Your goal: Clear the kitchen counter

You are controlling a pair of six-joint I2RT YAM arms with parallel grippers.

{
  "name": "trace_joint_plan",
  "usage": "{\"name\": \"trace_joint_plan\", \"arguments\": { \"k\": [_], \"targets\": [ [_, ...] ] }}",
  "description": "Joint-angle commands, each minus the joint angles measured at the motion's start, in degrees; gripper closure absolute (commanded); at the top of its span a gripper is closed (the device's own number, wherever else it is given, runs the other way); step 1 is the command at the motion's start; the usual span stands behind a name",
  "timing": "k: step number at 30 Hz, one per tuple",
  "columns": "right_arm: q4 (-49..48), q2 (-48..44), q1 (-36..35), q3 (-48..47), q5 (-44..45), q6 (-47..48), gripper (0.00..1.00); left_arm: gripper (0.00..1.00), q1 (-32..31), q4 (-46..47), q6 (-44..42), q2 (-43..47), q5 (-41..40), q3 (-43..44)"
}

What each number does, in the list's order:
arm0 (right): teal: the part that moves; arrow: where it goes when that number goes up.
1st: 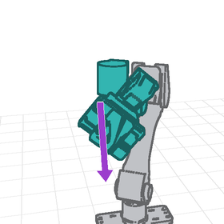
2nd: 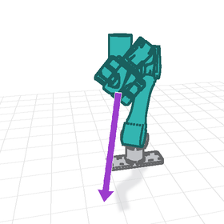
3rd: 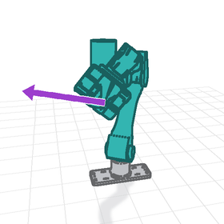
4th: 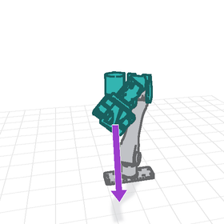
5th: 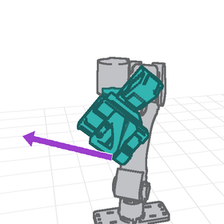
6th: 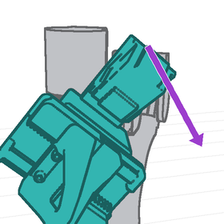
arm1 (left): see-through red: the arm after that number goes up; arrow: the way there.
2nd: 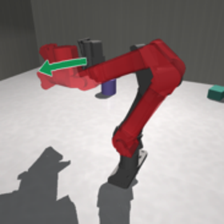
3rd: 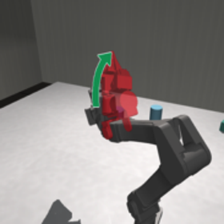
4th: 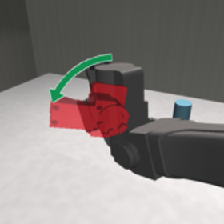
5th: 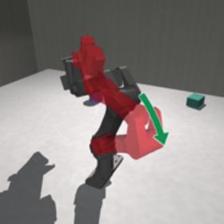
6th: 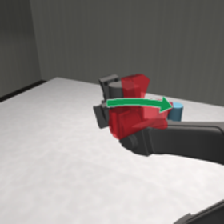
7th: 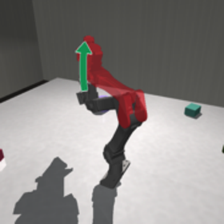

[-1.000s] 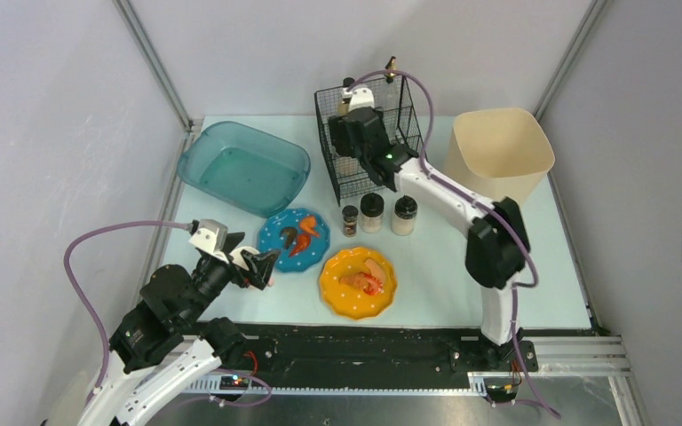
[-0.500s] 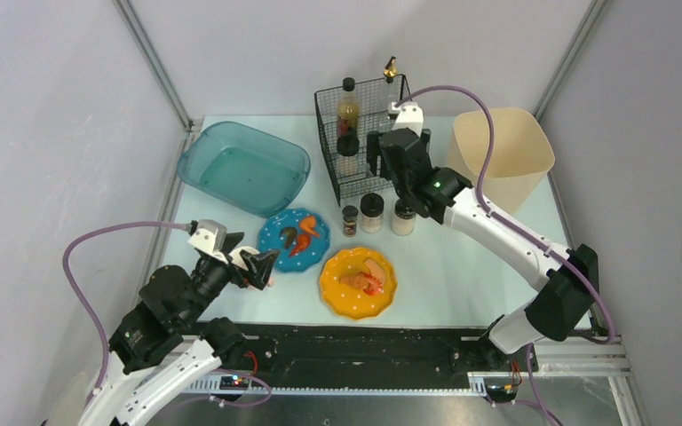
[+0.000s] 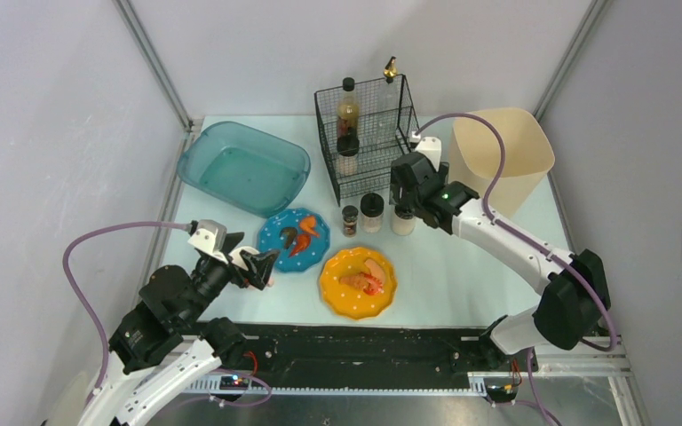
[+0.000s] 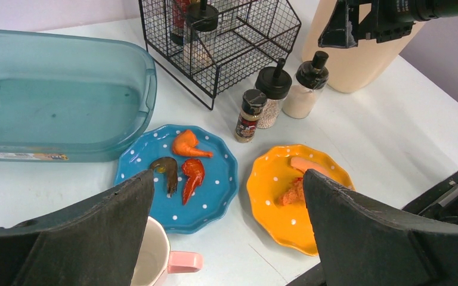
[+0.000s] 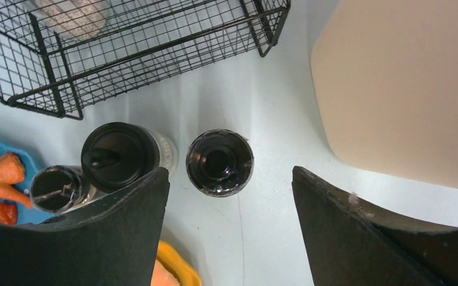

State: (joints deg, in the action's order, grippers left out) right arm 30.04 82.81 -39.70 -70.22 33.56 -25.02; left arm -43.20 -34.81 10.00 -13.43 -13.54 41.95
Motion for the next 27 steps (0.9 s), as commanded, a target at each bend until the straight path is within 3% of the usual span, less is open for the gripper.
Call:
{"name": "trace_joint_plan", "arguments": {
  "k": [1, 21, 27],
  "targets": [
    [-2.46, -0.67, 1.72, 0.25, -1.6, -1.91, 0.22, 0.02, 0.39, 1.61, -1.08, 0.05, -0.15, -0.08],
    [-6.44, 8.86, 3.55, 0.25, -3.62, -1.21, 0.4, 0.02, 0.36, 1.6, -1.03, 0.53, -0.21, -0.12],
    [-6.32, 9.9, 3.61, 0.25, -3.53, -1.26, 0.6, 0.01, 0.31, 1.65, -1.03, 0.42, -0.24, -0.21]
  ]
}}
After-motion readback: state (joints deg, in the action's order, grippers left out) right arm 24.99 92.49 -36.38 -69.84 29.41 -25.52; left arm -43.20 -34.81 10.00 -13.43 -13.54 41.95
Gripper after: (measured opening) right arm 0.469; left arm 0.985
